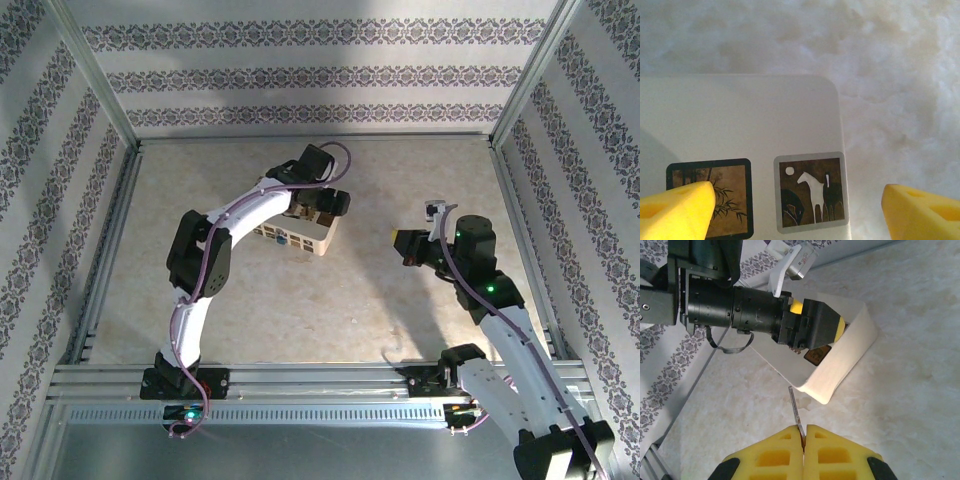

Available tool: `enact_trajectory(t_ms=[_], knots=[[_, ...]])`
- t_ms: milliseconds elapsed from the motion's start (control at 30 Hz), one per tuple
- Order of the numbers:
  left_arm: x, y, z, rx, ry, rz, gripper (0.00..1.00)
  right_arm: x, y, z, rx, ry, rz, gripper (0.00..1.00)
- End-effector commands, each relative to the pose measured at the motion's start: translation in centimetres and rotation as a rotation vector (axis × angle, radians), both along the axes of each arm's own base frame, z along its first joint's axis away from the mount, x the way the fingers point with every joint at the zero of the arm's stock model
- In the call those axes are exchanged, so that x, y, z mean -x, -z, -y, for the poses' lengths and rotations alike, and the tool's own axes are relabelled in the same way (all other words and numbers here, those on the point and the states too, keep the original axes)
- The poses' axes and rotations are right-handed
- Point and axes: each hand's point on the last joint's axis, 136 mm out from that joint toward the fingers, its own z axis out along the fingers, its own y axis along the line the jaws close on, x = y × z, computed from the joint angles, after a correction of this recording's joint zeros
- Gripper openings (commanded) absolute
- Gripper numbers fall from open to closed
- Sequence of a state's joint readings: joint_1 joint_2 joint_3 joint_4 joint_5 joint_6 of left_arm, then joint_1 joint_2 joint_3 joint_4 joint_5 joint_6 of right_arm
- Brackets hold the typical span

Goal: Unlock a padlock with a key

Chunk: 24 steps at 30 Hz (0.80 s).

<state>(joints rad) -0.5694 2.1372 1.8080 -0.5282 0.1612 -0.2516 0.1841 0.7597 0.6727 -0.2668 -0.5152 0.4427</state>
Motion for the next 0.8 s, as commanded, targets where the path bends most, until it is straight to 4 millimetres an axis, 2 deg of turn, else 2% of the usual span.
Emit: enact_trajectory(t_ms=[0, 300, 433, 633, 767], knots=[[3.7, 1.5, 3.2, 0.046, 0.056, -0.099, 0.86, 0.6, 0.2, 0.1, -0.024, -0.009, -0.014, 0.00], [5.1, 0.8, 7.7, 0.129, 0.140, -0.119, 0.86, 0.5, 1.5, 1.2, -0.026, 0.034, -0.040, 0.00], [4.6, -1.2, 8.3, 0.146, 0.164, -0.082, 0.86, 0.4, 2.1, 1.2, -0.031, 0.031, -0.055, 0.00], [4.0, -6.2, 8.0, 0.184, 0.186, 0.007, 0.88, 0.2, 2.3, 0.6, -0.063, 0.000, -0.067, 0.00], [4.0, -9.1, 5.5, 0.224, 0.156, 0.067, 0.88, 0.1, 2.6, -0.1, -0.092, -0.029, -0.081, 0.00]])
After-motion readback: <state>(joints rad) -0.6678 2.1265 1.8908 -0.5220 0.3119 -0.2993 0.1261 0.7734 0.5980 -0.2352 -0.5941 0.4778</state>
